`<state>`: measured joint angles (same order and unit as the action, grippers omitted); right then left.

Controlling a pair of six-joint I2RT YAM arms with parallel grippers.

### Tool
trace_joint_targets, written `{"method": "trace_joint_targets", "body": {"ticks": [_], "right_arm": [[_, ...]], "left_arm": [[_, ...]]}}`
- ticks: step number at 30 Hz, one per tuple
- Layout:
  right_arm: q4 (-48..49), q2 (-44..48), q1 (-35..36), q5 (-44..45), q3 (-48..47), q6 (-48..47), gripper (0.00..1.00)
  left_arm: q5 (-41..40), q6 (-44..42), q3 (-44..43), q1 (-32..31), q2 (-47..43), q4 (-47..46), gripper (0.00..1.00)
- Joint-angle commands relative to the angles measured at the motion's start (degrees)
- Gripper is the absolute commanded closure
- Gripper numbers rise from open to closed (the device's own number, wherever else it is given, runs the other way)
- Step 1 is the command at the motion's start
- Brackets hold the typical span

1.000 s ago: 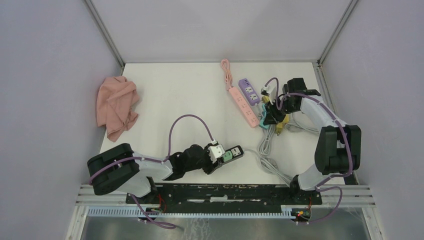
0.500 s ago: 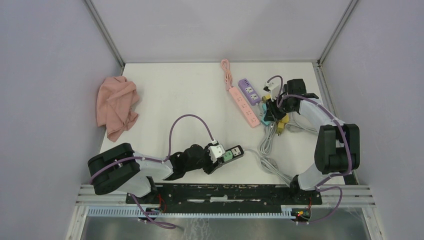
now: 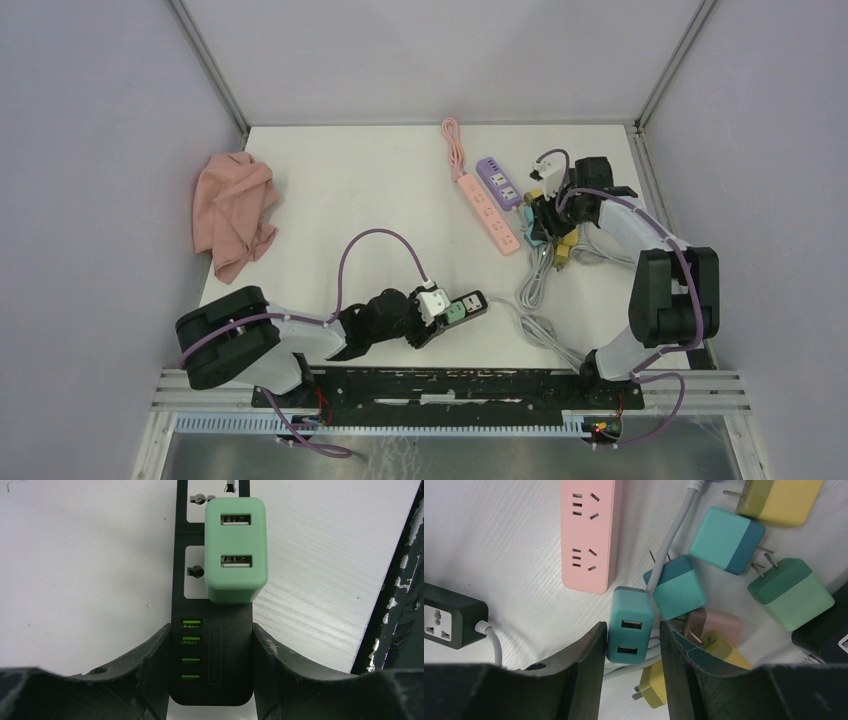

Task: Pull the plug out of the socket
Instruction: Place the plug at the center of the board, then remove the plug from the socket.

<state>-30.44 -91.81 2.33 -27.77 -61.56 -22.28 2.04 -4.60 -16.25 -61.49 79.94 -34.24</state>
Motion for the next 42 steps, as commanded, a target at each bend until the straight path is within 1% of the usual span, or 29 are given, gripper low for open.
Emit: {"method": "trace_joint_targets", "body": {"ticks": [1,14,17,20,23,26,28,29,30,31,34,38,40,42], "right_arm": [[0.7,1.4,-0.1,0.3,-0.8,-0.5,0.5],[-0.5,6.6,-0.2,-4.4,-0.5,-2.5,0.43],[-1.2,8.5,-0.1,-8.2,-0.5,-3.8,0.41],[-2.6,10.3,-0.1,-14.4,-0.3,-6.0,0.38],[-4.4,11.9,-0.1,-20.9,-0.2,-9.3,0.36],[-7.3,13.5,0.2,-26.4,-0.4,-14.1,0.31],[-9.7,14.5,0.7,-29.6,-0.6,-17.8,0.23],[-10.9,15.0,0.8,-31.0,-0.8,-20.6,0.16],[-12.2,15.4,1.2,-32.6,-0.9,-22.6,0.06],[-14.0,15.4,1.6,-34.2,-1.2,-24.4,0.01],[-20.5,14.6,3.8,-37.0,-3.0,-30.6,0.0],[-31.3,12.9,9.3,-37.0,-5.8,-42.3,0.0],[-32.7,12.7,12.6,-35.4,-6.2,-44.8,0.0],[-30.6,13.2,16.0,-32.7,-5.2,-44.2,0.0]], "left_arm": [[0.5,2.0,-1.2,0.0,-0.5,-0.6,0.97],[0.6,1.9,-1.2,0.0,-0.9,-0.4,0.97],[0.6,1.9,-1.2,0.0,-0.9,-0.4,0.97],[0.7,1.8,-1.2,0.0,-0.8,-0.6,0.97],[0.9,1.8,-1.2,0.0,-0.8,-1.0,0.97],[1.1,1.7,-1.2,0.0,-0.7,-1.3,0.97],[1.2,1.6,-1.2,0.0,-0.7,-1.3,0.97],[1.2,1.5,-1.2,-0.1,-0.7,-1.3,0.97],[1.2,1.5,-1.2,0.0,-0.7,-1.3,0.97],[1.3,1.4,-1.2,0.0,-0.7,-1.3,0.97],[1.3,1.2,-1.2,0.0,-0.7,-1.4,0.97],[1.4,1.1,-1.0,-0.1,-0.6,-2.1,0.97],[1.5,1.1,-1.0,0.0,-0.6,-2.4,0.97],[1.6,1.2,-0.9,-0.1,-0.5,-2.9,0.97]]}}
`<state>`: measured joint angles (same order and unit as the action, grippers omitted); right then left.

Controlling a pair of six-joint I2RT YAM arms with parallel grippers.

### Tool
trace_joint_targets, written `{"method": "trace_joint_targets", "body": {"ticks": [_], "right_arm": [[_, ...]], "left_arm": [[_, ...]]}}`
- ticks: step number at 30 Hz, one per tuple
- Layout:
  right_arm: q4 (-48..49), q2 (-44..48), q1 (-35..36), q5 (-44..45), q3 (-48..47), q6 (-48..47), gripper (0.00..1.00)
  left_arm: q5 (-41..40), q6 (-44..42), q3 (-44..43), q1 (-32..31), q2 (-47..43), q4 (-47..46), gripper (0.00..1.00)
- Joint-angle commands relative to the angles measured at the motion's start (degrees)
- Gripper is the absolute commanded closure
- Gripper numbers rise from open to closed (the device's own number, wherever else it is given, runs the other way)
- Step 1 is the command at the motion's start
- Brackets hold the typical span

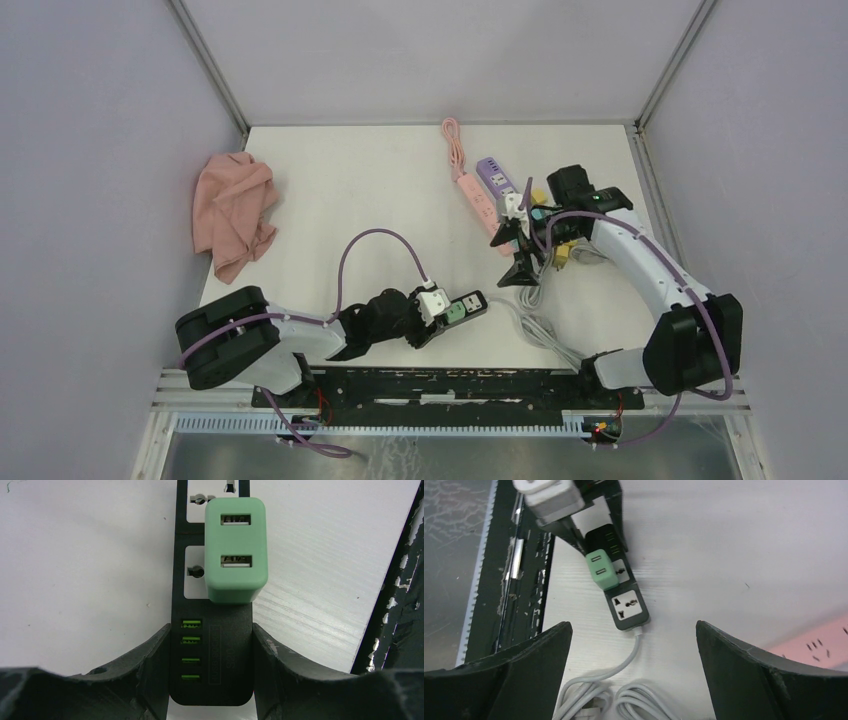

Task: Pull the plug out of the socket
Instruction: Remove the plug from the socket.

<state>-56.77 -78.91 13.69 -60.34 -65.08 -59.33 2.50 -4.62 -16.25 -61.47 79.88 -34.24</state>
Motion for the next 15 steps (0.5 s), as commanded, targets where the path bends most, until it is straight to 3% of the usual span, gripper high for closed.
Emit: {"method": "trace_joint_targets", "body": {"ticks": [1,15], "right_arm": [[-2.6,0.3,6.2,1.0,-1.2,-6.0,0.0],[6.0,-0.6,13.6,7.3,7.0,-4.9,0.07]], "left_arm": [[1.2,1.2,-0.8,-0.1,-0.4,-3.1,0.97],[2.3,2.2,-1.2,-0.1,1.1,-5.7,0.97]]}}
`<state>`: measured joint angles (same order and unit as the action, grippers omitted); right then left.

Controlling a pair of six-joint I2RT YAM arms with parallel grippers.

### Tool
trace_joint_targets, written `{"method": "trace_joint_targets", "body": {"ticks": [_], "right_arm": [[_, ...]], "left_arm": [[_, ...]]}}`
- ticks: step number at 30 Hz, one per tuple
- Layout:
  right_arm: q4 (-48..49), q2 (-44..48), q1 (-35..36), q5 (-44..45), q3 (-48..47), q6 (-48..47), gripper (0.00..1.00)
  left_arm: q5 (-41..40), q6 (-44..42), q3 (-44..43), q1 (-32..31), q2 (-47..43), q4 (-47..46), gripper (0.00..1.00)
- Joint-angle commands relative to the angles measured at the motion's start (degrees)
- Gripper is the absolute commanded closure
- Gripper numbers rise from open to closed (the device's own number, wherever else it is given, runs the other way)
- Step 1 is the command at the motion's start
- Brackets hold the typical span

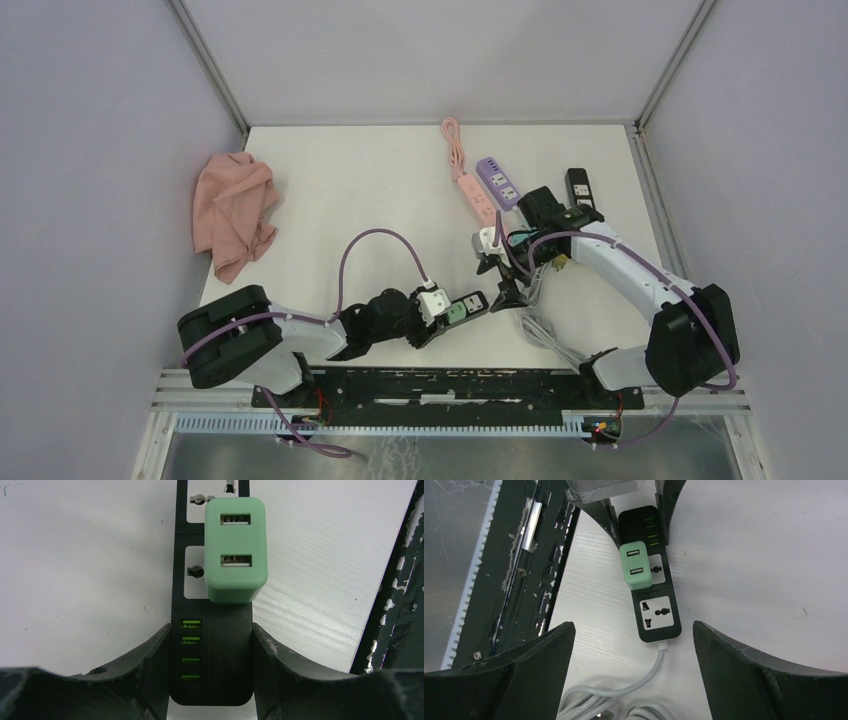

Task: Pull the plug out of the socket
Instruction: Remove the plug from the socket.

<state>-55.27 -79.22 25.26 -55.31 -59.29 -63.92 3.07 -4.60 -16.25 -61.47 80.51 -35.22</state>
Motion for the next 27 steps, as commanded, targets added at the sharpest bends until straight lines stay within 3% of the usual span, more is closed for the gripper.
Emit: {"method": "trace_joint_targets", "body": {"ticks": [1,5,20,27], "right_arm": [[5.1,-0.5,2.7,2.8,1.6,-0.3,0.08],[6.5,-1.2,4.8,3.9,2.8,-0.8,0.13],[10.0,-3.7,11.7,8.8,4.0,0.7,0.16],[13.3,-4.7,14.2,9.9,4.3,4.9,0.24]], "left_arm": [[1.7,2.3,-1.2,-0.1,0.5,-4.7,0.97],[1.6,2.9,-0.9,-0.1,-0.1,-4.9,0.97],[1.5,3.5,0.0,-0.1,-1.2,-5.8,0.97],[1.7,3.7,0.0,-0.1,-1.3,-6.2,0.97]]}}
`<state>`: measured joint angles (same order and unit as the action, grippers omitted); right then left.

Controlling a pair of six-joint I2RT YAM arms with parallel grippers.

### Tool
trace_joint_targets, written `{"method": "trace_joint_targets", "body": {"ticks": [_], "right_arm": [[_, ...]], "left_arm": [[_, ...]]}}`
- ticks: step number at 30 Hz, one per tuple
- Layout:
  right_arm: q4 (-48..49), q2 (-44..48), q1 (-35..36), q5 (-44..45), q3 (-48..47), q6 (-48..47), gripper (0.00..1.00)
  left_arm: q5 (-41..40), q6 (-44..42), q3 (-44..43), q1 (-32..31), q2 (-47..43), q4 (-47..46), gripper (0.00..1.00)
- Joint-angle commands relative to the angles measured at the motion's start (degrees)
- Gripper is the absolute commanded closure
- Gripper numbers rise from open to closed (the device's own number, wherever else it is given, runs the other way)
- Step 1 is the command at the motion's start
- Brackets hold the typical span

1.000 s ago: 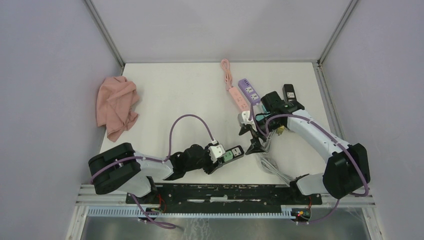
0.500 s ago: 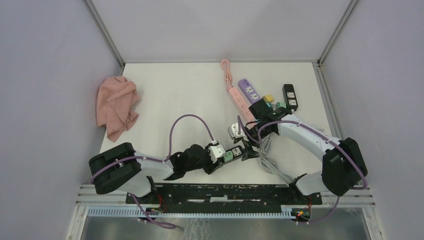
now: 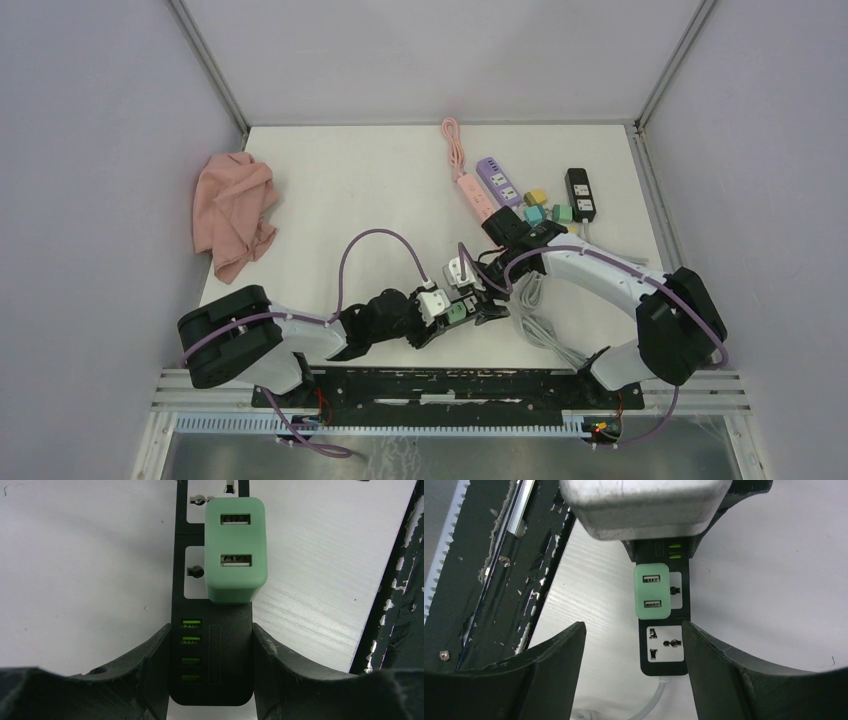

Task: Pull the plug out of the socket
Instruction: Remove the plug from the socket.

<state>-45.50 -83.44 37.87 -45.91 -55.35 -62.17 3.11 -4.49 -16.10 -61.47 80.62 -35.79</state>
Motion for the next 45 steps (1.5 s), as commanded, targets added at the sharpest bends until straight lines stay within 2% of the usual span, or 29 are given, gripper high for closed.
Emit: {"method": "trace_joint_targets", "body": {"ticks": [1,6,12,15,18,22,25,32,35,38,40,45], "right_arm": [[4.4,-0.8,2.2,0.7,0.4,4.4,0.26],[8.6,-2.1,3.8,1.9,0.6,8.7,0.34],[11.4,-2.9,5.1,2.1,1.7,9.2,0.43],[11.6,-3.8,5.8,2.5,1.4,9.3,0.5],[11.3,-4.2,6.2,2.6,0.9,9.2,0.63],[9.1,-4.3,6.1,4.7,-0.5,7.8,0.9],[6.6,-3.7,5.1,5.5,-1.1,5.3,0.98],[0.9,-2.6,4.5,-2.6,-0.2,-1.7,1.0],[3.4,-3.0,6.1,-5.1,-0.4,2.0,1.0],[10.9,-3.8,6.7,-4.2,-1.6,15.1,1.0],[13.6,-4.4,6.3,-2.3,-2.3,18.6,1.0],[9.2,-3.9,0.8,-1.5,-2.3,11.1,1.0]], "left_arm": [[1.6,3.7,-0.2,-0.1,-1.5,-5.7,0.97],[1.7,3.9,0.0,-0.1,-1.9,-6.3,0.97],[2.2,4.8,1.5,0.0,-2.1,-10.3,0.97],[2.4,5.1,1.5,0.0,-1.8,-10.6,0.97],[2.5,5.2,1.7,-0.1,-1.8,-10.9,0.97],[1.9,5.0,2.4,-0.1,-2.4,-11.2,0.97],[1.3,4.8,3.3,0.0,-3.0,-11.1,0.97],[0.6,4.0,4.2,-0.1,-4.1,-11.7,0.97],[0.9,3.9,3.8,-0.1,-3.5,-11.8,0.97],[1.2,4.0,3.2,-0.1,-2.6,-11.9,0.97],[1.4,4.0,2.9,-0.1,-2.2,-11.9,0.97],[0.6,3.5,3.7,-0.1,-3.3,-11.0,0.97]]}}
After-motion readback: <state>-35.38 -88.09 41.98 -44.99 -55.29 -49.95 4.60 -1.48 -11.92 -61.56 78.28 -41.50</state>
